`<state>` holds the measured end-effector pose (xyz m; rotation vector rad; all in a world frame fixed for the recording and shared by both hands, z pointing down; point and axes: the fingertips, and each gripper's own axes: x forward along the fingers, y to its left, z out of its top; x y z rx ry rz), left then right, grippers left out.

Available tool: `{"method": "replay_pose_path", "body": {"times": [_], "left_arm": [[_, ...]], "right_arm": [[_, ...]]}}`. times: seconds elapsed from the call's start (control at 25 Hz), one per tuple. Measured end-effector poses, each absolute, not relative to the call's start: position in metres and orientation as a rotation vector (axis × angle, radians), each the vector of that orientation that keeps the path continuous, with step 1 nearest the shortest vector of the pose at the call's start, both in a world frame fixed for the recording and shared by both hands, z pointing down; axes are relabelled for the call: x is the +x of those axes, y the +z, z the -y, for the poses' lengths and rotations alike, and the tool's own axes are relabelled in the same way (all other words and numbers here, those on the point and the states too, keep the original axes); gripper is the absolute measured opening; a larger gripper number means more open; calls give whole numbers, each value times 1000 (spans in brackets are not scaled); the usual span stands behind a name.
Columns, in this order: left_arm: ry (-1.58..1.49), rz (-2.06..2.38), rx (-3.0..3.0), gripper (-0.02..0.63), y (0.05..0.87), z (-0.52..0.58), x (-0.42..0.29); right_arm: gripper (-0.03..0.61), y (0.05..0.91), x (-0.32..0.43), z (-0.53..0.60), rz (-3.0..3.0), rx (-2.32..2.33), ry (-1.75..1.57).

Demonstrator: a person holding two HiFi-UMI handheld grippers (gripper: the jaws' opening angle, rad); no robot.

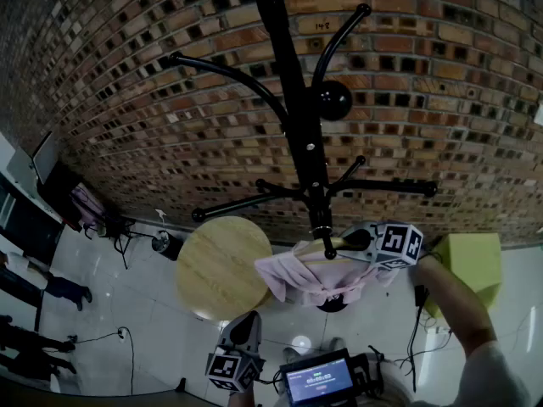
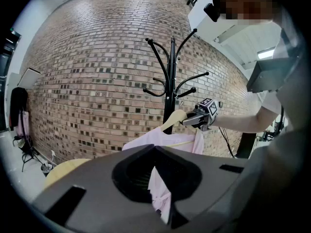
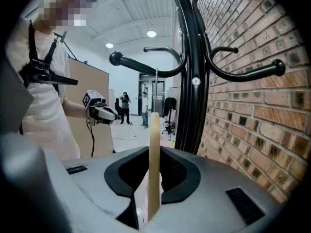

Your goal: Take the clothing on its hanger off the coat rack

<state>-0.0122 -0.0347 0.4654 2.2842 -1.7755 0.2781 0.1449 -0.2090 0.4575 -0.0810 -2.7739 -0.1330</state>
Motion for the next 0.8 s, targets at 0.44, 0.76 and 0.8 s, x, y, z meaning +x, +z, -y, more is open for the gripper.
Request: {"method": "replay_pose_path", "body": {"times": [0.44, 0.76, 0.8], "left_arm": [[273, 1763, 2299, -15, 461, 34, -9], [271, 1771, 2295, -15, 456, 30, -12], [271, 1778, 2289, -15, 456, 28, -14]], "right_arm": [[40, 406, 169, 182, 2817, -78, -84], [40, 387, 186, 138, 2751, -103, -77], [40, 385, 187, 133, 2754, -107, -74]]}}
